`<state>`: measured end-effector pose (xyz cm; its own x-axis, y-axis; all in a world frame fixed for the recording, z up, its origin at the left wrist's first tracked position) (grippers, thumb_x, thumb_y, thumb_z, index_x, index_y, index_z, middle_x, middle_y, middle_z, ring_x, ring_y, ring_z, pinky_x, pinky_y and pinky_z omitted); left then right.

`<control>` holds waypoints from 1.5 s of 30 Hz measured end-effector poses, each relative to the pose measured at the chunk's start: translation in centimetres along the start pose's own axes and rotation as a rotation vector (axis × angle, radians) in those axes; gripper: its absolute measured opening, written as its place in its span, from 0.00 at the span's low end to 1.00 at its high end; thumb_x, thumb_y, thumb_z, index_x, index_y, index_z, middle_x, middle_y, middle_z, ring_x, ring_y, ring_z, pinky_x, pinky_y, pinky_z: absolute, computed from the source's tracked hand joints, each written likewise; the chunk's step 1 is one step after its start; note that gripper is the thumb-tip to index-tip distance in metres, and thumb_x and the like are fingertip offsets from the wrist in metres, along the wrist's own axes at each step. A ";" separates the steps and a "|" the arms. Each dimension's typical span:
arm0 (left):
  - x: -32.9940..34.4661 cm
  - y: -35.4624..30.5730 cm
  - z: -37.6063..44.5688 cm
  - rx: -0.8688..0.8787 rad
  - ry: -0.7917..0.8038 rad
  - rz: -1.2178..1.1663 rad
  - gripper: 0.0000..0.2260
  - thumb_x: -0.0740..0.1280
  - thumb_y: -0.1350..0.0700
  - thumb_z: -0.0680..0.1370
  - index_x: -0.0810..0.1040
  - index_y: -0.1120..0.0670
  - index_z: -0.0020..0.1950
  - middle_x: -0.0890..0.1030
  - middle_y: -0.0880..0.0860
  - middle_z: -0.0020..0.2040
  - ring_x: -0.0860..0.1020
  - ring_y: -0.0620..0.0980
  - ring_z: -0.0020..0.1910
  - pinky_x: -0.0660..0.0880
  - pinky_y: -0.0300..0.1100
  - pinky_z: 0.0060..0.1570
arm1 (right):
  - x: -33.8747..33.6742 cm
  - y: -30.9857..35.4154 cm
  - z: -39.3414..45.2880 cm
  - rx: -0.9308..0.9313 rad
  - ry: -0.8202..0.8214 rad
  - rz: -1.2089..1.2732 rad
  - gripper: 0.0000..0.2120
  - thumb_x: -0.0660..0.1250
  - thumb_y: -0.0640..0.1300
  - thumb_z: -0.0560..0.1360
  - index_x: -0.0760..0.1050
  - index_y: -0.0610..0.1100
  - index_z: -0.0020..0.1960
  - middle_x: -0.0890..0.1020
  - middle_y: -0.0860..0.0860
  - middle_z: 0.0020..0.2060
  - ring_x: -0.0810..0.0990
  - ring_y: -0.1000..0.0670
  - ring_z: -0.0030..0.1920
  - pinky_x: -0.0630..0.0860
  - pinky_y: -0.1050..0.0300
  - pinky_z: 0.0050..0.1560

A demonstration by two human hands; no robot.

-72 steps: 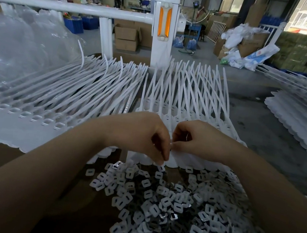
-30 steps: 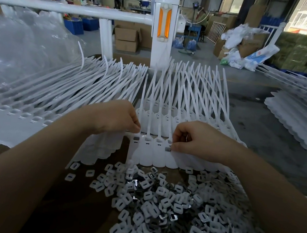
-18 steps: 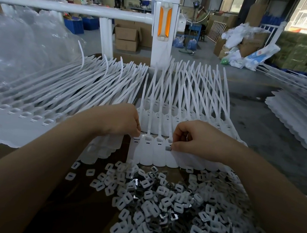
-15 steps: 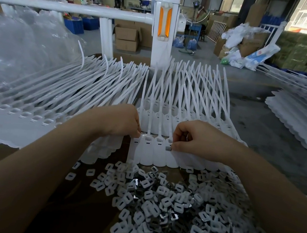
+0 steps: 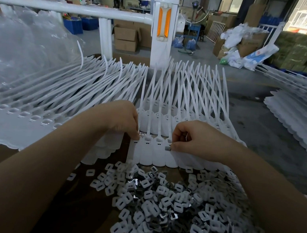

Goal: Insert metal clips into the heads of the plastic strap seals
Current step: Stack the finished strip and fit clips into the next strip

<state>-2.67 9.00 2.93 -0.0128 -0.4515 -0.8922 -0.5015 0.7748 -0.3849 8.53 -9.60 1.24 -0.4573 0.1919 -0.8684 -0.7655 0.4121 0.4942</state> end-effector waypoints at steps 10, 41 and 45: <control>0.5 1.1 0.0 0.060 -0.040 -0.067 0.06 0.78 0.53 0.69 0.81 0.48 0.37 0.80 0.46 0.38 0.77 0.43 0.40 0.69 0.38 0.35 | -0.3 -0.1 -0.1 -0.043 0.001 0.094 0.05 0.74 0.49 0.72 0.79 0.53 0.44 0.80 0.53 0.39 0.74 0.63 0.32 0.71 0.70 0.33; 3.1 -3.1 -2.5 0.657 0.389 0.089 0.14 0.76 0.50 0.69 0.75 0.33 0.40 0.76 0.27 0.41 0.75 0.27 0.39 0.68 0.20 0.36 | 0.0 0.8 -0.2 -0.078 0.050 0.003 0.04 0.71 0.50 0.74 0.76 0.57 0.44 0.80 0.60 0.40 0.75 0.71 0.39 0.70 0.74 0.34; 3.5 -3.6 -2.9 0.766 0.312 0.026 0.08 0.73 0.45 0.70 0.77 0.35 0.44 0.76 0.31 0.44 0.75 0.30 0.42 0.68 0.21 0.42 | 0.0 0.7 0.0 -0.071 0.060 0.000 0.05 0.71 0.47 0.74 0.76 0.57 0.45 0.80 0.59 0.42 0.76 0.66 0.39 0.70 0.70 0.37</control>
<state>-3.42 3.34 1.86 -0.3123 -0.4440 -0.8398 0.2293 0.8227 -0.5202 7.97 -9.35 1.55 -0.4817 0.1371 -0.8655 -0.7949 0.3474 0.4974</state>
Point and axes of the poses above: each hand's wrist, its own z-axis towards the middle knuckle, its own x-axis out of the palm, y = z × x, the point moved 1 cm from there along z, towards the middle knuckle
